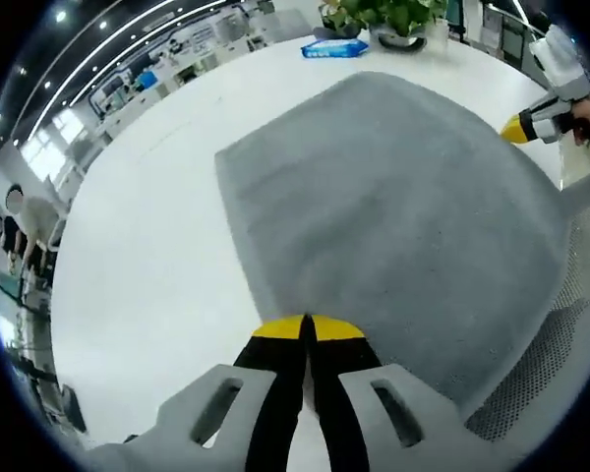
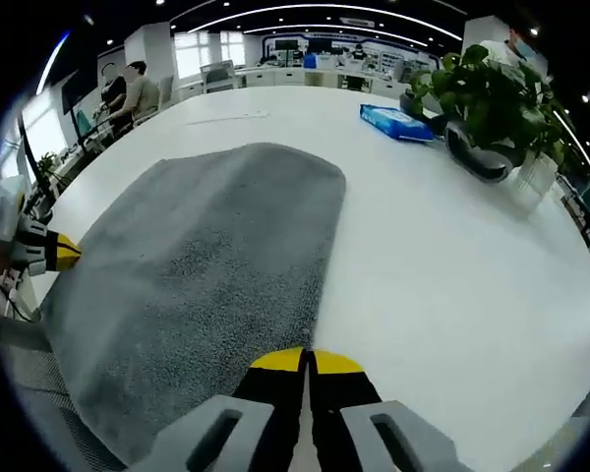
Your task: Open the folded towel by lifting each exposed corner and separating the folded layers until the towel lies flat within the target outline without major curled edges
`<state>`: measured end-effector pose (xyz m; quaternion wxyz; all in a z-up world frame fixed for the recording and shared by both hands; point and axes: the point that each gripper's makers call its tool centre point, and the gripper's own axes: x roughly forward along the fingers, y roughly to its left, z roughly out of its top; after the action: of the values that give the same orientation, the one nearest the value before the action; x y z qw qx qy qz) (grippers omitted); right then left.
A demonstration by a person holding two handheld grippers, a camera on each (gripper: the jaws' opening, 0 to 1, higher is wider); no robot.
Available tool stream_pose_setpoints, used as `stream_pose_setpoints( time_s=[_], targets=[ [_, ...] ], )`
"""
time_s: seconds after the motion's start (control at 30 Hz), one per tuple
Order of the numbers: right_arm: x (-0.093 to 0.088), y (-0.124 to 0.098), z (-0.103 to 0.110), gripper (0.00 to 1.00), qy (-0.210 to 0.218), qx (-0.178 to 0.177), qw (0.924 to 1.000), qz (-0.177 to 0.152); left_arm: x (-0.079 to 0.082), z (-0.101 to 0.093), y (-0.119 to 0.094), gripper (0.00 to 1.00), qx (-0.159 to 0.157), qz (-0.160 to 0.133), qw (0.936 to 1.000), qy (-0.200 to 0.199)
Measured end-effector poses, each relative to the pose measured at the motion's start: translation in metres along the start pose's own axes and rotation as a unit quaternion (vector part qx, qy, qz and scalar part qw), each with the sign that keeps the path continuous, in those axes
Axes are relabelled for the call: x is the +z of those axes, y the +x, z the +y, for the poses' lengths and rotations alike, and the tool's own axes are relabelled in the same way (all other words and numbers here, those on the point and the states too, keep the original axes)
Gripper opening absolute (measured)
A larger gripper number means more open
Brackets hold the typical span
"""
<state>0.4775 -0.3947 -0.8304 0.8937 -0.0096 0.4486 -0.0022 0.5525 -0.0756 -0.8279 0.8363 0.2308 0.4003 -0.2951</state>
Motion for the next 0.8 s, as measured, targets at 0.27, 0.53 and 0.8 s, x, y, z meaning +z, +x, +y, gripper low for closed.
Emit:
stream_pose_setpoints(
  time_s=[0.27,0.53,0.8],
  targets=[
    [0.052,-0.015,0.009,0.10,0.003,0.022,0.9922,-0.123,0.015,0.029,-0.006,0.14,0.002,-0.079,0.9865,-0.144],
    [0.061,-0.013,0.036,0.07,-0.022,0.059,0.9887,-0.136,0.002,0.023,0.005,0.12,-0.032,-0.052,0.9794,-0.192],
    [0.068,-0.015,0.048,0.05,-0.006,0.086,0.9850,-0.149,0.009,0.019,0.001,0.03,-0.030,-0.057,0.9829,-0.172]
  ],
)
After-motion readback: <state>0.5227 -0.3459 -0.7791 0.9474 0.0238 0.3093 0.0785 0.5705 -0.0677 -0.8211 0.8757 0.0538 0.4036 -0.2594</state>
